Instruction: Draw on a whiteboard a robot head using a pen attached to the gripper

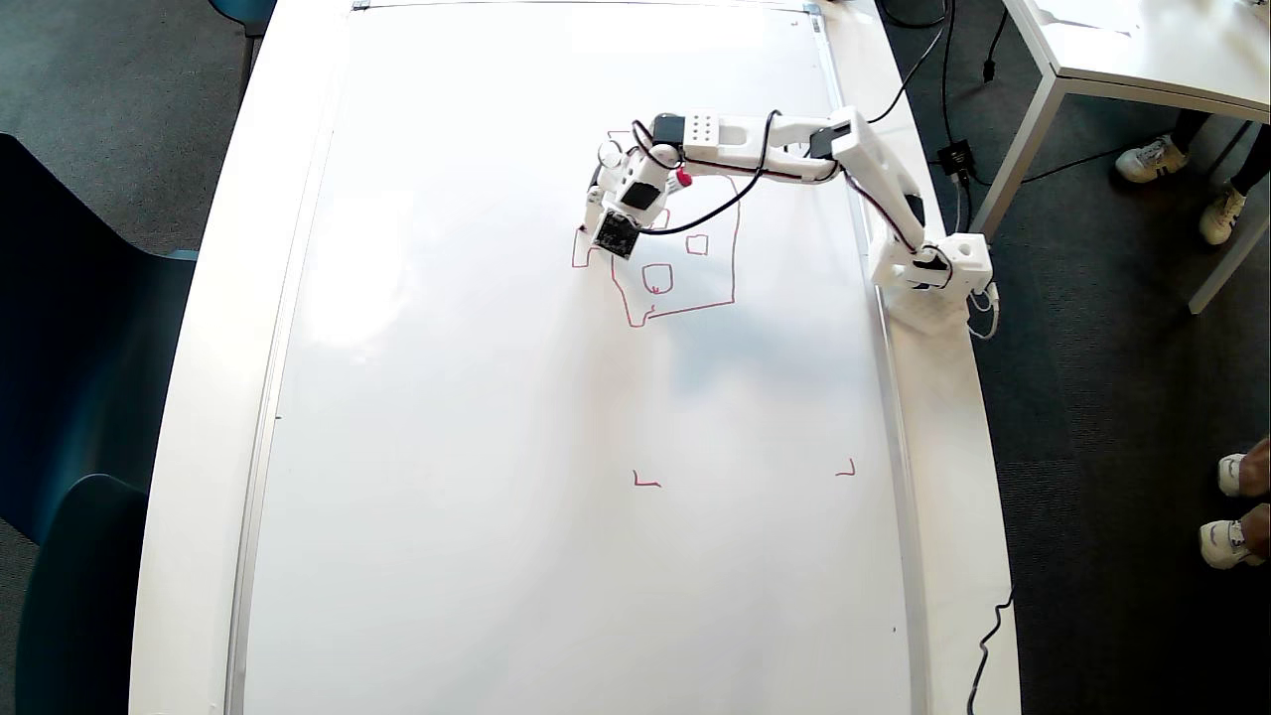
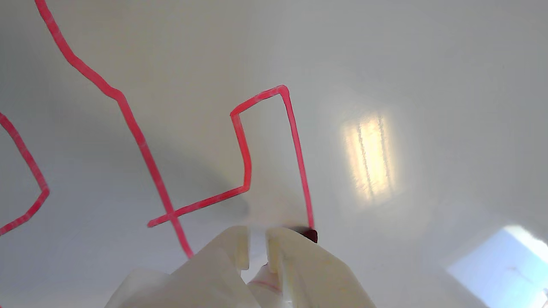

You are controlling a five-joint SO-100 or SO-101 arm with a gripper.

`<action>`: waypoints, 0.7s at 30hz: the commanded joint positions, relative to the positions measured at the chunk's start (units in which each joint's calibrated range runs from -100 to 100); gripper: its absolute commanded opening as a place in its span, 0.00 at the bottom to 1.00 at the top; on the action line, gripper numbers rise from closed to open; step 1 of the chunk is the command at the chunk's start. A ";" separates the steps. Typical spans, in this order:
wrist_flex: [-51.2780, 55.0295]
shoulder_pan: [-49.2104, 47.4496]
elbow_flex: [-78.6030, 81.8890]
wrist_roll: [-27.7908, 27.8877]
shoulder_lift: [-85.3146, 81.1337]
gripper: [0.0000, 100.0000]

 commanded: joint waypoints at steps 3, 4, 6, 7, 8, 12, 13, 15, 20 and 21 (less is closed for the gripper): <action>0.38 0.33 6.28 0.16 -5.18 0.01; 0.38 0.33 6.55 0.11 -5.35 0.01; 0.38 -0.63 6.37 0.11 -5.35 0.01; 0.38 -0.77 6.37 0.11 -5.35 0.01; 0.38 -1.22 6.37 0.11 -5.35 0.01; 0.38 -3.20 6.19 -0.21 -5.26 0.01; 0.38 -3.50 6.19 -0.27 -5.26 0.01; 0.38 -3.65 6.19 -0.27 -5.26 0.01; 0.38 -4.46 5.73 -0.32 -5.26 0.01; 0.38 -4.46 5.73 -0.32 -5.26 0.01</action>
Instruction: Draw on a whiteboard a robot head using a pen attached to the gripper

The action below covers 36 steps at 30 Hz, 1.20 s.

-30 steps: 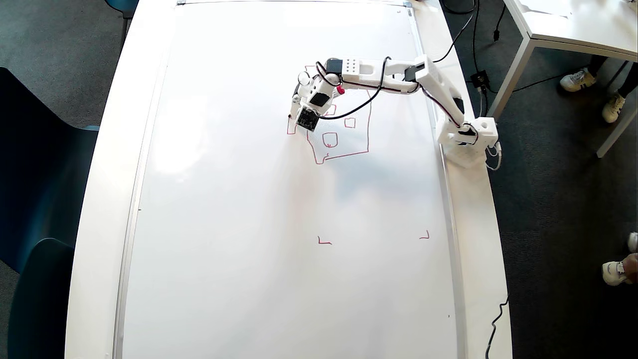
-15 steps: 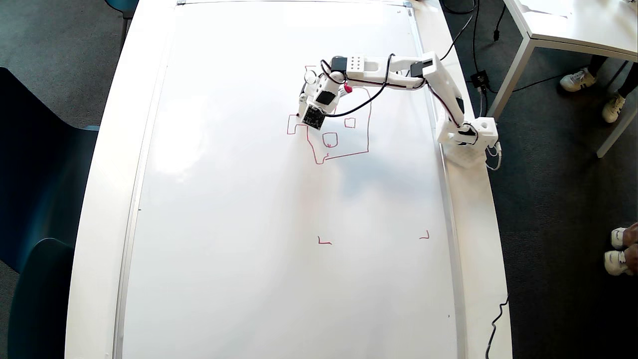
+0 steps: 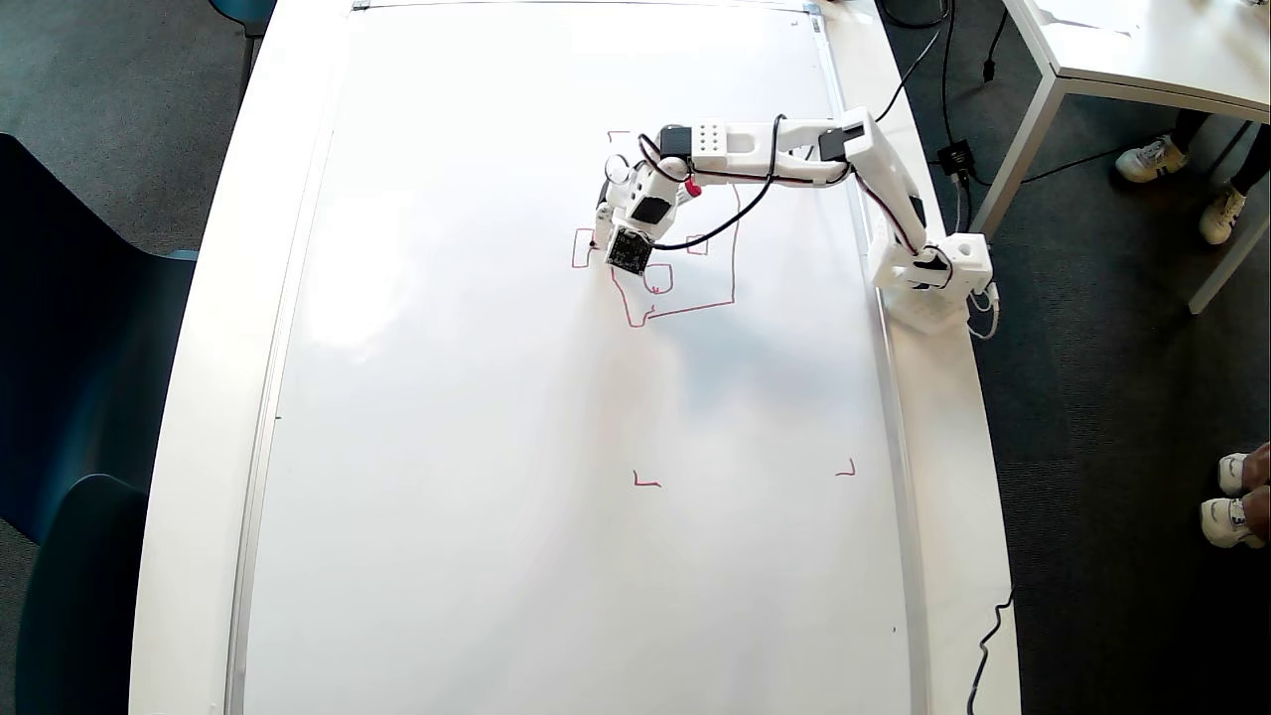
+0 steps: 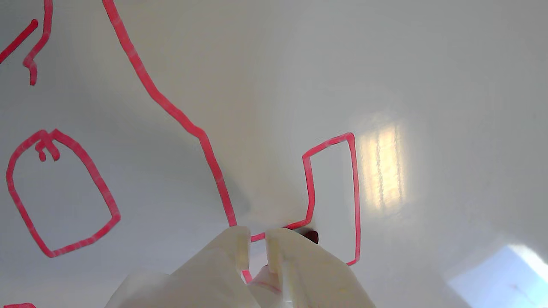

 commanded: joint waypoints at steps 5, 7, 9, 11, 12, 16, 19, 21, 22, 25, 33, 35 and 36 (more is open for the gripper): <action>1.16 -0.92 -2.29 -0.53 -3.55 0.01; 2.90 -0.92 -4.47 -1.66 -7.49 0.01; 6.38 -1.29 -8.01 -2.57 -14.78 0.01; 9.07 -1.36 -9.92 -2.63 -19.56 0.01; 10.20 -1.36 -10.65 -2.63 -21.57 0.01; 18.19 -1.36 -14.28 -2.63 -31.97 0.01; 27.66 -2.83 -13.37 -2.20 -39.18 0.01; 33.74 -4.09 -11.74 -2.20 -43.21 0.01; 35.83 -4.68 -11.01 -2.20 -45.31 0.01; 38.09 -6.15 -6.65 -2.14 -56.21 0.01; 38.00 -8.36 10.69 -2.04 -80.44 0.01; 38.00 -8.36 15.32 -1.02 -85.31 0.01; 38.00 -8.36 17.31 -0.37 -87.74 0.01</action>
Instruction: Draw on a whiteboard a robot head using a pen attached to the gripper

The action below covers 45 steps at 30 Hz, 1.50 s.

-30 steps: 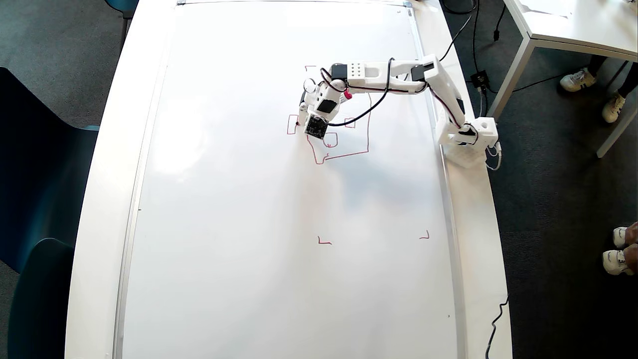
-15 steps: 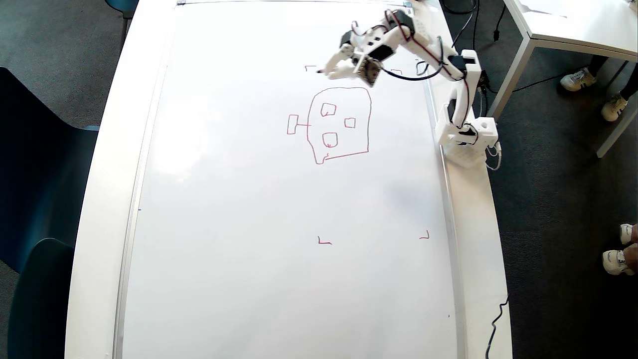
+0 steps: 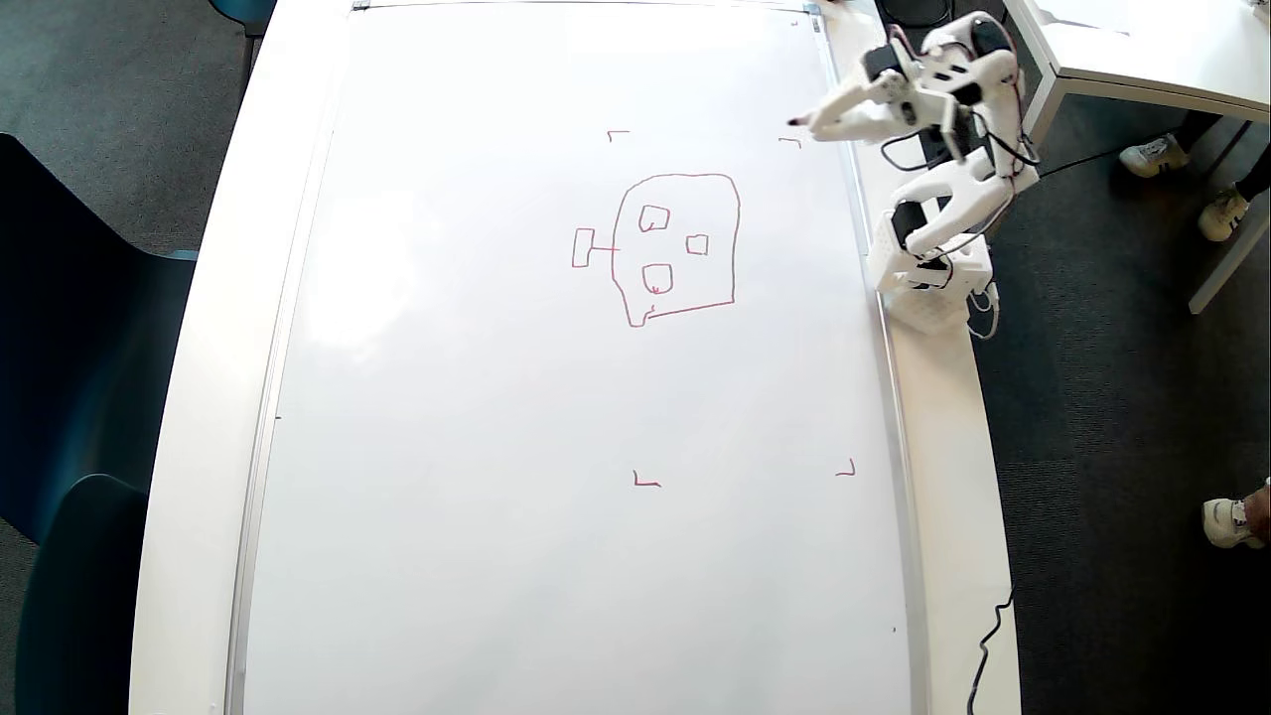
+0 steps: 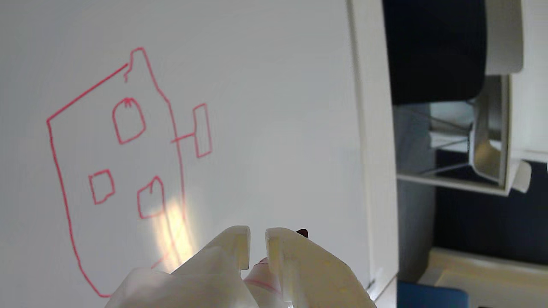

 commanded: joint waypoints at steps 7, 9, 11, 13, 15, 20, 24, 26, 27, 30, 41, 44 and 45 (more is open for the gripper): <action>-1.86 -0.20 31.78 2.44 -32.36 0.01; -5.51 -0.20 37.04 2.44 -37.64 0.01; -12.46 -0.20 44.58 2.44 -45.44 0.01; -17.06 -0.20 49.57 2.44 -49.71 0.01; -22.54 -0.05 55.92 2.44 -54.24 0.01; -34.18 0.24 65.37 2.44 -55.75 0.01; -47.13 0.24 71.72 2.44 -55.92 0.01; -52.95 0.09 72.99 2.49 -55.92 0.01; -55.81 0.09 73.26 2.49 -55.92 0.01; -69.19 0.24 73.54 2.54 -56.00 0.01; -143.13 0.76 91.15 3.13 -56.09 0.01; -171.37 2.30 101.23 6.78 -56.00 0.01; -177.88 2.38 103.86 7.37 -56.00 0.01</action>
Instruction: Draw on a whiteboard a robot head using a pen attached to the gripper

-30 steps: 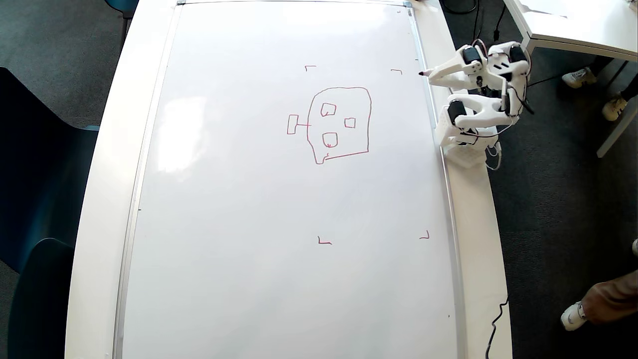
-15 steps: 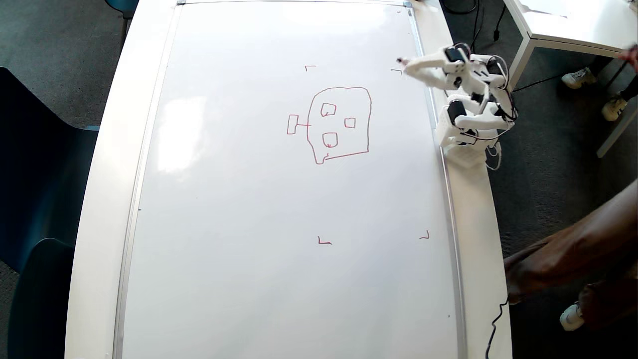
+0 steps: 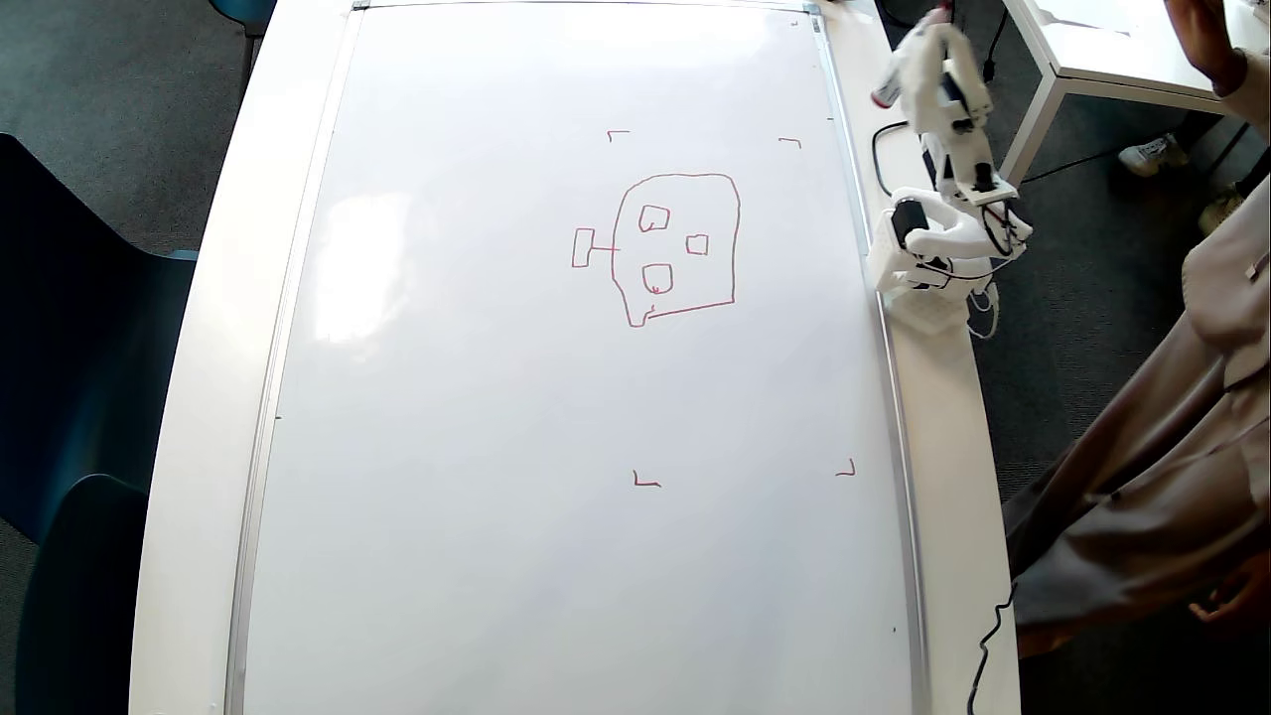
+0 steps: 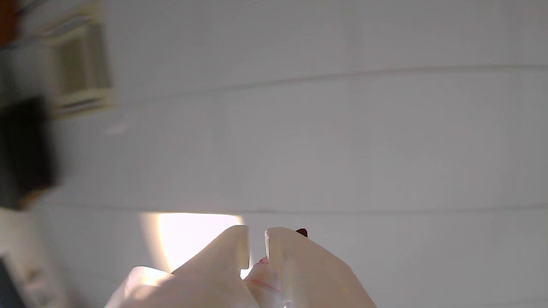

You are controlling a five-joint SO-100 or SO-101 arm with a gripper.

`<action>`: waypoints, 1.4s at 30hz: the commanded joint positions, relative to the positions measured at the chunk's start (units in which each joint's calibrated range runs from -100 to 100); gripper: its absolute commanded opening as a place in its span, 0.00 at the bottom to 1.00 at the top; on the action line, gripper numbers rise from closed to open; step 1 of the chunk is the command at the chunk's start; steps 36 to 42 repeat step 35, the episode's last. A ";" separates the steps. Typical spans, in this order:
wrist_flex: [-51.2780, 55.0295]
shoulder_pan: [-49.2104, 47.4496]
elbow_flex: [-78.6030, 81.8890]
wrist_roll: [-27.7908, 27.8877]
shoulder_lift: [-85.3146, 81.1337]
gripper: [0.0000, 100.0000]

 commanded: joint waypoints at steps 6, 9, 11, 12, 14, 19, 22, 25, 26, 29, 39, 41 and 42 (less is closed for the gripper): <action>-53.63 1.09 17.02 8.56 0.24 0.01; -53.63 0.87 16.20 12.31 0.24 0.01; -53.63 0.87 16.20 13.65 0.16 0.01; -53.63 0.87 16.65 14.67 0.16 0.01; -53.54 0.73 17.02 15.21 0.24 0.01; -53.46 0.58 20.01 15.21 0.33 0.01; -53.46 0.58 20.01 15.04 0.33 0.01; -53.46 0.58 20.01 15.04 0.33 0.01; -53.46 0.58 20.01 15.04 0.33 0.01; -53.46 0.58 20.01 15.04 0.33 0.01; -53.46 0.58 20.01 15.04 0.33 0.01; -53.46 0.58 20.01 15.04 0.33 0.01; -53.46 0.58 20.01 15.04 0.33 0.01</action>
